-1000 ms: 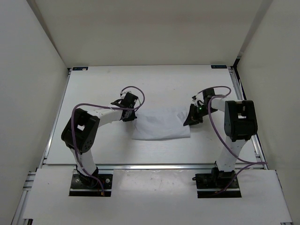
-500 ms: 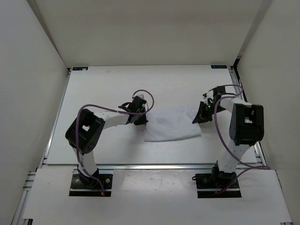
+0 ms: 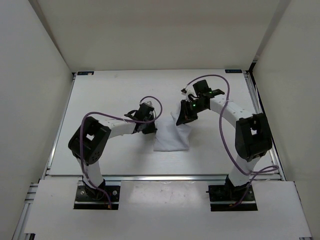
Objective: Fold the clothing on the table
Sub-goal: Fold the skirt
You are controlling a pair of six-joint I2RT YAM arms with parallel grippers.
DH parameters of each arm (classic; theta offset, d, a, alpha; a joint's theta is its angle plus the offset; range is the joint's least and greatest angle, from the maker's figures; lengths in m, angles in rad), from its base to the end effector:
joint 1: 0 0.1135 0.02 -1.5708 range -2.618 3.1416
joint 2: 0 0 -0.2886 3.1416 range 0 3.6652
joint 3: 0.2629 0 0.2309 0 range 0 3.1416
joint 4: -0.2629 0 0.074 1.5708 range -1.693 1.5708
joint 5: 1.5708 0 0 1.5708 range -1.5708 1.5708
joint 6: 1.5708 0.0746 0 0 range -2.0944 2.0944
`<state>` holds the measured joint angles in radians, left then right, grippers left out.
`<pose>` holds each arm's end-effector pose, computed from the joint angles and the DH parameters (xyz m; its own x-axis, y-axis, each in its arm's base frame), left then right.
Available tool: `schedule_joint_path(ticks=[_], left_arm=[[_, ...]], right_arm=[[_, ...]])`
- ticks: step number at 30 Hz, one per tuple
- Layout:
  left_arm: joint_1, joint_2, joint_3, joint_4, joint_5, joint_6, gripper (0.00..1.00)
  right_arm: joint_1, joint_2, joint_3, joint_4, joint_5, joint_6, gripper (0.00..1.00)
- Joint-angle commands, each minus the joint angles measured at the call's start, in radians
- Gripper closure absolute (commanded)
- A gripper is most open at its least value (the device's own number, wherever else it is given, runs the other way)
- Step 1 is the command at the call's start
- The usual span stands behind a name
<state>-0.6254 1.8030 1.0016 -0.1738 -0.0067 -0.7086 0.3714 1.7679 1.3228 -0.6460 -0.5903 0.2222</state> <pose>0.2986 -0.2150 0.1529 -0.8886 -0.1610 -0.4296 0.0054 0.9326 -0.3609 0.3263 0.1716 0.2340 -0.9255 -0.1640 -0.3413 -0.3454 0.7351 0.5834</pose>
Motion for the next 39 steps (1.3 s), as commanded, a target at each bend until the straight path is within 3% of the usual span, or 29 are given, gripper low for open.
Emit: schedule_joint_path(ticks=[1,7,17,19,20,21,22,25,30,31,33,35,37,39], left_arm=[[0.004,-0.013,-0.047,-0.061,0.008,0.003,1.00],[0.041,-0.047,-0.073,-0.061,0.008,0.006,1.00],[0.064,-0.073,-0.073,-0.064,0.010,0.023,1.00],[0.067,-0.074,-0.074,-0.066,0.008,0.017,1.00],[0.066,-0.074,-0.072,-0.066,0.008,0.023,1.00],[0.067,-0.077,-0.073,-0.070,0.008,0.018,1.00],[0.073,-0.077,-0.072,-0.064,0.008,0.018,1.00],[0.082,-0.082,-0.075,-0.065,0.008,0.020,1.00],[0.115,-0.080,-0.075,-0.052,0.008,0.012,1.00],[0.124,-0.079,-0.074,-0.056,0.008,0.011,1.00],[0.135,-0.079,-0.074,-0.046,0.008,0.006,1.00],[0.141,-0.088,-0.087,-0.043,0.008,-0.003,1.00],[0.144,-0.099,-0.084,-0.036,0.008,-0.003,1.00],[0.141,-0.103,-0.090,-0.035,0.008,-0.009,1.00]], right_arm=[[0.067,0.074,0.065,0.037,-0.077,0.055,1.00],[0.158,0.204,0.196,0.051,-0.102,0.071,1.00],[0.189,0.314,0.282,0.056,-0.132,0.111,0.97],[0.184,0.323,0.291,0.069,-0.190,0.133,0.63],[0.178,0.317,0.273,0.103,-0.247,0.147,0.55],[0.184,0.303,0.256,0.129,-0.268,0.169,0.37],[0.182,0.280,0.247,0.172,-0.304,0.181,0.31],[0.176,0.231,0.196,0.282,-0.411,0.250,0.31],[0.130,0.139,0.116,0.321,-0.447,0.258,0.45],[0.109,0.107,0.086,0.321,-0.451,0.262,0.52],[0.072,0.055,0.030,0.315,-0.399,0.249,0.76],[0.031,0.008,-0.010,0.273,-0.344,0.212,0.90],[0.009,-0.002,-0.025,0.179,-0.264,0.143,0.93],[0.011,0.018,-0.013,0.105,-0.189,0.091,0.87]])
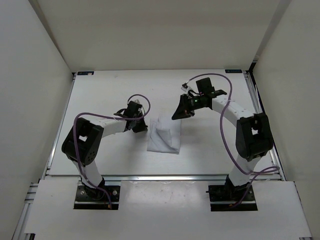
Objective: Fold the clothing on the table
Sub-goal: Fold the skirt
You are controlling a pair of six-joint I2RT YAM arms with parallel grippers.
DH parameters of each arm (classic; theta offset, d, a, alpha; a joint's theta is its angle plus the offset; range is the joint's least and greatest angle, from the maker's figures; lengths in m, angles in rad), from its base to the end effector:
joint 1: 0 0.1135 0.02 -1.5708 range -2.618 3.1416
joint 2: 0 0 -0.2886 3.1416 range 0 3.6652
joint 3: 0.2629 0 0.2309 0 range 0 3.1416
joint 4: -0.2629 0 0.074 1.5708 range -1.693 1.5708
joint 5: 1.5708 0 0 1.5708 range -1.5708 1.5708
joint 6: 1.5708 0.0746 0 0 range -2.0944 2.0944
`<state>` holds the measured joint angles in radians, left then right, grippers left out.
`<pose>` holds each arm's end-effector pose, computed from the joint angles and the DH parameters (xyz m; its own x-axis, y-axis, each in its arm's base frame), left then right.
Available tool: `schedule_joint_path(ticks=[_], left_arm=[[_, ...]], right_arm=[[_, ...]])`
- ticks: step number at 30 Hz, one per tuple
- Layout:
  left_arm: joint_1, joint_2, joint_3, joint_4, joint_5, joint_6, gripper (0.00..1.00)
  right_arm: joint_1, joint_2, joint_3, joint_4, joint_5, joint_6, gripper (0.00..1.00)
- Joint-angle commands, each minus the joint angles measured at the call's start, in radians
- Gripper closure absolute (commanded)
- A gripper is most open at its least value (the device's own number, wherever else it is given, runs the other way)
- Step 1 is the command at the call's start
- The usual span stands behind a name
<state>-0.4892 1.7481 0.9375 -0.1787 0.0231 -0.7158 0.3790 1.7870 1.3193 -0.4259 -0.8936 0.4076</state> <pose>0.3078 -0.1658 0.1532 -0.8722 -0.2789 -0.4018 -0.1211 0.9191 -0.3750 0.3349 0.1960 0.2543 -0.9365 -0.1056 -0.3345 -0.3423 0.4829 0.8060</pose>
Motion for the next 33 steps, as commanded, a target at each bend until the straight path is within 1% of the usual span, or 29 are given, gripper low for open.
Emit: schedule_joint_path(ticks=[1,2,4,5,6,7,9,12,13,16,17,19,21,22,23,25,27,30,33], left_arm=[[0.008,-0.051,-0.032,-0.033,-0.022,-0.004,1.00],[0.003,-0.052,-0.031,-0.034,-0.022,-0.004,1.00],[0.001,-0.058,-0.037,-0.030,-0.015,-0.008,1.00],[-0.011,-0.059,-0.042,-0.030,-0.017,-0.004,1.00],[-0.008,-0.064,-0.043,-0.031,-0.021,-0.013,1.00],[-0.020,-0.064,-0.049,-0.030,-0.022,-0.013,1.00],[-0.025,-0.067,-0.063,-0.036,-0.022,-0.017,1.00],[-0.023,-0.078,-0.071,-0.022,-0.022,-0.024,1.00],[-0.026,-0.082,-0.074,-0.022,-0.022,-0.031,1.00],[-0.025,-0.082,-0.088,-0.007,-0.022,-0.050,1.00],[-0.029,-0.084,-0.091,-0.005,-0.020,-0.050,1.00],[-0.032,-0.084,-0.092,0.001,-0.020,-0.060,1.00],[-0.035,-0.081,-0.094,0.007,-0.015,-0.069,1.00],[-0.041,-0.081,-0.092,0.010,-0.021,-0.074,1.00],[-0.042,-0.081,-0.097,0.013,-0.022,-0.074,1.00],[-0.042,-0.084,-0.098,0.012,-0.020,-0.082,1.00],[-0.032,-0.082,-0.094,0.007,-0.022,-0.080,1.00],[-0.037,-0.085,-0.088,0.005,-0.049,-0.083,1.00],[-0.028,-0.079,-0.085,0.004,-0.038,-0.089,1.00]], right_arm=[[0.011,0.015,-0.005,-0.154,0.183,-0.117,0.84],[0.033,0.034,-0.003,-0.171,0.220,-0.131,0.86],[0.061,0.073,0.000,-0.197,0.326,-0.144,0.93],[0.083,0.095,0.004,-0.189,0.343,-0.148,0.95],[0.104,0.129,0.012,-0.189,0.335,-0.145,1.00],[0.109,0.161,0.026,-0.191,0.319,-0.148,1.00],[0.165,0.213,0.061,-0.197,0.277,-0.154,1.00],[0.236,0.274,0.188,-0.254,0.190,-0.205,1.00],[0.262,0.291,0.207,-0.279,0.156,-0.219,1.00],[0.296,0.289,0.241,-0.295,0.049,-0.249,1.00],[0.296,0.266,0.215,-0.269,-0.009,-0.248,1.00],[0.294,0.218,0.169,-0.235,-0.060,-0.233,1.00],[0.253,0.169,0.079,-0.177,-0.083,-0.196,1.00],[0.227,0.132,0.051,-0.156,-0.099,-0.185,0.97],[0.201,0.106,0.006,-0.114,-0.129,-0.156,0.98],[0.137,0.071,-0.049,-0.102,-0.107,-0.141,0.97],[0.115,0.060,-0.039,-0.115,-0.091,-0.157,0.98],[0.123,0.103,-0.002,-0.111,-0.116,-0.155,0.98],[0.178,0.216,0.067,-0.100,-0.134,-0.135,0.99]])
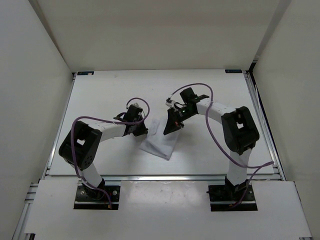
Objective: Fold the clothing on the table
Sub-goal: Fold the skirt
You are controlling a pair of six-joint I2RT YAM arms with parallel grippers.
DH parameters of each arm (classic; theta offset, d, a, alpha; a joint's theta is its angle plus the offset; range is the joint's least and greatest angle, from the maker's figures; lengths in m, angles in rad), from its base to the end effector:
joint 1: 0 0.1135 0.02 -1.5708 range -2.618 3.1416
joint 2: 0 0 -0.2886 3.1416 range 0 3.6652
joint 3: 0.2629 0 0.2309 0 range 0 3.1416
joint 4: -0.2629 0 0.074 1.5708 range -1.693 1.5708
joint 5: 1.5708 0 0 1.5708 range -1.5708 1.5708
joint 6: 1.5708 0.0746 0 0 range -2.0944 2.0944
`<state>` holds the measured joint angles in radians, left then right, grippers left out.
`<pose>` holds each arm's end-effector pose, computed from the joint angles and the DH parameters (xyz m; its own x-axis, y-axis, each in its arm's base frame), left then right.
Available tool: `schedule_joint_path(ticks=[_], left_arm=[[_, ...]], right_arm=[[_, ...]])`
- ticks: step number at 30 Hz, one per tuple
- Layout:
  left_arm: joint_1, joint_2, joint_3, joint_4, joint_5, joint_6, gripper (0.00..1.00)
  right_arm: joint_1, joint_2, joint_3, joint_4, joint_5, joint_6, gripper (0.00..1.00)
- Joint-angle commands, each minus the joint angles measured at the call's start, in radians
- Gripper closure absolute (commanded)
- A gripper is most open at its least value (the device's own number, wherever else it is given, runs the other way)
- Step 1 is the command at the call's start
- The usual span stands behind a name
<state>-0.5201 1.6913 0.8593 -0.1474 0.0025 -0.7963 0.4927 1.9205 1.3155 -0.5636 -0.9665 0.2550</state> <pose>0.2880 -0.1652 0.1522 -0.8599 -0.3312 -0.3884 -0.1665 0.9013 -0.4000 0.3075 0.2348 0.2001 -0.9239 -0.3333 -0.1878 -0.3302 0.4468 0.8315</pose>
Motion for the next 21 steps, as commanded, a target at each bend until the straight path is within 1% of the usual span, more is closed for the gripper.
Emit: schedule_joint_path(ticks=[1,3,4,7,9,12,16,18,21], left_arm=[[0.003,-0.028,0.000,-0.037,-0.018,-0.001,1.00],[0.012,-0.027,0.006,-0.037,-0.025,0.002,1.00],[0.009,-0.022,0.015,-0.044,-0.022,0.008,1.00],[0.016,-0.027,0.027,-0.057,-0.032,0.009,1.00],[0.017,-0.036,0.035,-0.058,-0.032,0.014,1.00],[0.028,-0.050,0.017,-0.051,-0.035,0.009,1.00],[0.043,-0.114,-0.002,-0.052,-0.053,0.011,1.00],[0.071,-0.148,-0.005,-0.044,-0.047,0.012,1.00],[0.127,-0.254,0.004,-0.063,-0.055,0.025,1.00]], right_arm=[[0.088,0.104,0.103,0.044,-0.089,0.029,0.98],[0.136,0.185,0.149,0.033,-0.119,0.039,1.00],[0.148,0.198,0.183,0.022,-0.126,0.033,1.00],[0.196,0.274,0.255,-0.047,-0.094,0.006,1.00],[0.204,0.316,0.267,-0.059,-0.093,0.006,1.00],[0.210,0.353,0.238,0.004,-0.110,0.052,1.00],[0.227,0.402,0.222,0.013,-0.103,0.056,1.00],[0.233,0.405,0.215,0.013,-0.088,0.067,1.00],[0.222,0.410,0.234,-0.010,-0.069,0.044,1.00]])
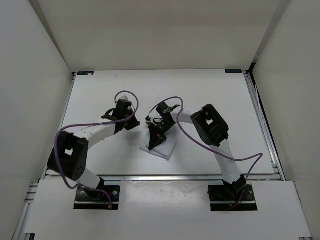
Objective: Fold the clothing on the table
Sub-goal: Fold the skirt
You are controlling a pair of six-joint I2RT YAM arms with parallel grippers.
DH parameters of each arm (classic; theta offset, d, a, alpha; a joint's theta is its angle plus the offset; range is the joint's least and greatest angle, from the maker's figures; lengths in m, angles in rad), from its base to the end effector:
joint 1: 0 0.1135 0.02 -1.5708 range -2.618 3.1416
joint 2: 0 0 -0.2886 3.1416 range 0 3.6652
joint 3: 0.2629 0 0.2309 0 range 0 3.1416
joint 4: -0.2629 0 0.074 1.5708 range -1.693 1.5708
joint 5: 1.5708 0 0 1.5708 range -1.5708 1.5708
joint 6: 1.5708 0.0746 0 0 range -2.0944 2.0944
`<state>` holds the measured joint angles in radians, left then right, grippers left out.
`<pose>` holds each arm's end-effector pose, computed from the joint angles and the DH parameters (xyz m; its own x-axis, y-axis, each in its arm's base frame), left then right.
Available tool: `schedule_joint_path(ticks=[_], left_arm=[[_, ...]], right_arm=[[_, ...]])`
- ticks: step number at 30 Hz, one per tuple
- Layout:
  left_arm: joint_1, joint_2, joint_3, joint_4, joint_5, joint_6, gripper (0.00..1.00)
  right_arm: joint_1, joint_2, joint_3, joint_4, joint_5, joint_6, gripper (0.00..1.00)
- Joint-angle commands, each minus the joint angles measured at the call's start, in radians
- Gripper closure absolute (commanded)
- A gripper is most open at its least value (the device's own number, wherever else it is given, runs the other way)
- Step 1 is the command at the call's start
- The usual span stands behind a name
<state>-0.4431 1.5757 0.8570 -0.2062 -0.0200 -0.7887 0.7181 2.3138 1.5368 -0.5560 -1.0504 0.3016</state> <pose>0.2881 -0.1351 0.1818 -0.8048 -0.4032 -0.4355 -0.2174 0.8831 -0.4158 0.2906 0.3399 0.1045 -0.8417 -0.5393 0.0255 -0.2419 0.4191 0.8751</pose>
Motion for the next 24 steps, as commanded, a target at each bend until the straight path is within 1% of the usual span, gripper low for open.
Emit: schedule_joint_path(ticks=[1,3,4,6,9,11,13,16,17,21,24], left_arm=[[0.073,-0.155,0.013,-0.007,-0.035,0.029,1.00],[0.095,-0.235,0.025,-0.021,-0.020,0.048,1.00],[0.105,-0.241,0.024,-0.027,0.001,0.049,1.00],[0.098,-0.293,0.013,-0.024,0.031,0.051,1.00],[0.043,-0.333,-0.024,-0.024,0.100,0.031,1.00],[0.006,-0.336,-0.068,0.011,0.182,0.003,1.00],[-0.017,-0.335,-0.145,0.082,0.239,-0.035,1.00],[-0.060,-0.310,-0.188,0.149,0.297,-0.066,1.00],[-0.071,-0.280,-0.187,0.154,0.302,-0.060,1.00],[-0.105,-0.200,-0.202,0.149,0.259,-0.032,1.00],[-0.097,-0.162,-0.225,0.163,0.230,-0.018,1.00]], right_arm=[[-0.008,0.015,0.019,-0.025,0.021,-0.004,1.00],[-0.028,-0.016,0.039,-0.041,0.023,-0.016,1.00],[-0.038,-0.054,0.043,-0.047,0.027,-0.010,1.00],[-0.068,-0.118,0.049,-0.044,0.047,-0.018,1.00],[-0.137,-0.229,0.040,-0.056,0.108,-0.006,1.00],[-0.192,-0.301,0.011,-0.065,0.157,-0.005,1.00],[-0.235,-0.339,-0.032,-0.073,0.190,0.004,1.00],[-0.293,-0.398,-0.116,-0.055,0.225,0.027,1.00],[-0.313,-0.415,-0.130,-0.032,0.228,0.030,1.00],[-0.356,-0.488,-0.256,0.040,0.204,0.065,1.00],[-0.370,-0.534,-0.320,0.062,0.205,0.074,1.00]])
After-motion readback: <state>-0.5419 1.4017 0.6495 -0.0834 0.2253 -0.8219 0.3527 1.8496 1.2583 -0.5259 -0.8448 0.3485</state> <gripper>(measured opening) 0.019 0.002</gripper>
